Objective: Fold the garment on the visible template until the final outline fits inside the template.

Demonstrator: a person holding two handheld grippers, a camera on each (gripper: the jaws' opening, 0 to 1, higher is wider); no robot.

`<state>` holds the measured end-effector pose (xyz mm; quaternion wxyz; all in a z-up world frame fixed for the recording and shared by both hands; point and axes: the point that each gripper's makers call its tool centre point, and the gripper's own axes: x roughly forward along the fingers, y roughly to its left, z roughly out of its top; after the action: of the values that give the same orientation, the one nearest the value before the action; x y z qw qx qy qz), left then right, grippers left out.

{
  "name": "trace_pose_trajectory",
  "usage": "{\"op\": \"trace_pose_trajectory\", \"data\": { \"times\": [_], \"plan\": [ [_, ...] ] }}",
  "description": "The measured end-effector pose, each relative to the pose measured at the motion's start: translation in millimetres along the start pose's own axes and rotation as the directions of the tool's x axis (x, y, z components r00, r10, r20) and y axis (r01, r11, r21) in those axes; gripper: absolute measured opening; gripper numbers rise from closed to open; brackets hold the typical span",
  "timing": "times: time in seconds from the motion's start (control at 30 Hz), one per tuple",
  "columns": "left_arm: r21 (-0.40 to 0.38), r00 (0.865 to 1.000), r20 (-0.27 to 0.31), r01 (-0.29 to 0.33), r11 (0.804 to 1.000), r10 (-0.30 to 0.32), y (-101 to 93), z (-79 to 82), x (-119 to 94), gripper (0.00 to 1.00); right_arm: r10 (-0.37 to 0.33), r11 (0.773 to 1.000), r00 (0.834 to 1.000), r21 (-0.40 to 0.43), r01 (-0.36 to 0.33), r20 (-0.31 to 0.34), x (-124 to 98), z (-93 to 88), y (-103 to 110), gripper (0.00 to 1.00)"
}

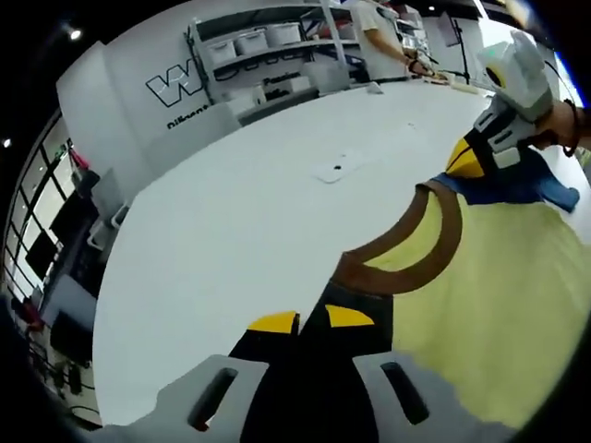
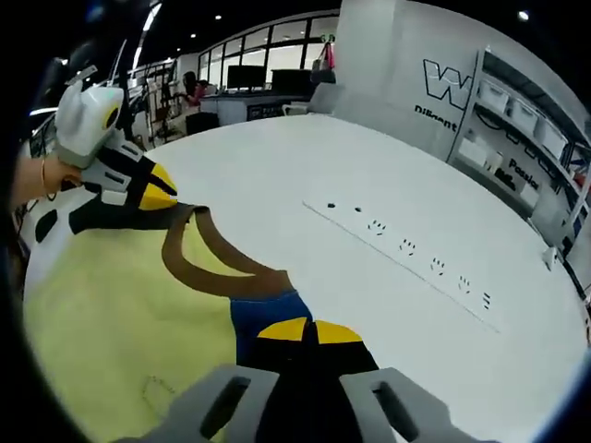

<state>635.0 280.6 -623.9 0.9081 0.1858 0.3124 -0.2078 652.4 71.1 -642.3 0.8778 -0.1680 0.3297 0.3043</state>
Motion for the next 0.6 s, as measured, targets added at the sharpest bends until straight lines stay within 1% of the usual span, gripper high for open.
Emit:
{"op": "trace_pose_trajectory", "data": {
  "times": [0.03, 0.07, 0.1, 0.2, 0.27, 0.3, 0.33, 0.37, 0.4, 0.5, 0.6],
  "plan": [
    [0.001, 1.0, 0.001, -0.003, 1.0, 0.003, -0.4, 0.8, -2, 0.25, -0.004, 1.0, 1.0, 0.009, 0.004, -0.005, -1, -1.0, 1, 0.0],
    [0.012, 1.0, 0.012, -0.001, 1.0, 0.001, -3.2, 2.9, -4, 0.26, -0.005, 1.0, 1.0, 0.011, 0.005, 0.02, 0, 2.8, 0, 0.0],
    [0.022, 1.0, 0.014, 0.002, 1.0, -0.002, -5.6, 3.8, -5, 0.27, -0.003, 1.0, 1.0, 0.027, 0.002, 0.014, 0, 0.3, -1, 0.0],
    [0.06, 1.0, -0.004, -0.002, 0.998, 0.002, -5.9, 0.9, 0, 0.28, -0.005, 0.999, 1.0, 0.033, 0.004, 0.022, 0, 1.3, -1, 0.0],
    [0.049, 1.0, -0.022, -0.007, 0.999, 0.008, -3.2, -4.6, 3, 0.27, -0.005, 0.999, 1.0, 0.036, 0.004, 0.022, -1, 1.7, 0, 0.0],
    [0.015, 1.0, -0.01, -0.014, 1.0, 0.014, -0.3, -3.2, 4, 0.27, -0.006, 0.999, 1.0, 0.035, 0.005, 0.023, -3, 1.0, 1, 0.0],
    [0.0, 1.0, -0.001, -0.019, 1.0, 0.019, 2.1, -1.8, 5, 0.28, -0.006, 0.999, 1.0, 0.035, 0.005, 0.024, -3, 1.1, 0, 0.0],
    [0.009, 1.0, -0.002, -0.024, 1.0, 0.024, 3.6, -1.9, 6, 0.28, -0.002, 0.999, 1.0, 0.042, 0.001, 0.026, -3, 1.2, 0, 0.0],
    [0.028, 0.999, 0.005, -0.042, 0.999, 0.041, 6.1, -0.6, 6, 0.27, -0.004, 0.999, 0.999, 0.055, 0.003, 0.032, -4, 0.9, -1, 0.0],
    [0.049, 0.998, 0.01, -0.055, 0.997, 0.055, 6.6, 3.5, 7, 0.25, -0.001, 0.995, 0.999, 0.101, -0.003, 0.041, -5, 0.6, -2, 0.0],
    [0.037, 0.998, 0.024, -0.06, 0.997, 0.06, 10.1, 3.0, 13, 0.2, -0.002, 0.995, 0.999, 0.099, -0.003, 0.049, -3, 2.2, -4, 0.0]
  ]
}}
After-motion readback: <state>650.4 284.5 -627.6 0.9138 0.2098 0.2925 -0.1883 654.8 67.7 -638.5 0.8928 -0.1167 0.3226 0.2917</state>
